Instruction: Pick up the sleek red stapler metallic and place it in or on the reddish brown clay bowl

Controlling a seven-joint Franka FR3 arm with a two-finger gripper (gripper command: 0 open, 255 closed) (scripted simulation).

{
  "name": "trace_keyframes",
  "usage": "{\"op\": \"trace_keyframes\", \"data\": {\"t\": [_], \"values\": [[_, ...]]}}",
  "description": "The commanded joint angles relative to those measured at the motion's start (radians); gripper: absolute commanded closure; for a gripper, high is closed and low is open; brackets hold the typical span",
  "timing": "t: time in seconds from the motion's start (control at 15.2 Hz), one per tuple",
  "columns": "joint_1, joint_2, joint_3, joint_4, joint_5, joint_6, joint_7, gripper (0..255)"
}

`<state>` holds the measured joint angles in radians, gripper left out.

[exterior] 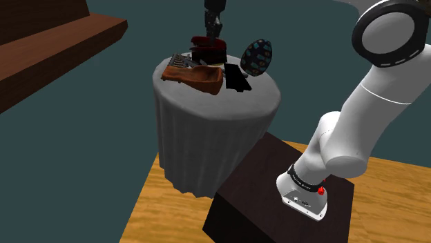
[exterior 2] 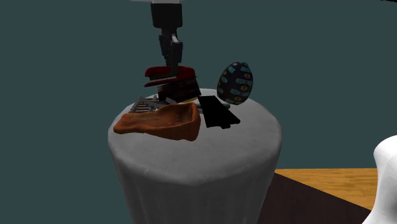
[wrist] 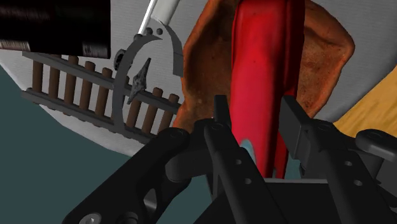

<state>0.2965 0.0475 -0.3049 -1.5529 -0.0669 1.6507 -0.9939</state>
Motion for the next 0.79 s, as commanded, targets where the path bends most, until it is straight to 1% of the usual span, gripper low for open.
{"op": "trace_keyframes", "data": {"t": [0.0, 0.73], "values": [[0.011, 0.094, 0.013, 0.121, 0.025, -0.032, 0.024, 255], [0.016, 0.065, 0.016, -0.065, 0.016, 0.125, 0.040, 255]]}}
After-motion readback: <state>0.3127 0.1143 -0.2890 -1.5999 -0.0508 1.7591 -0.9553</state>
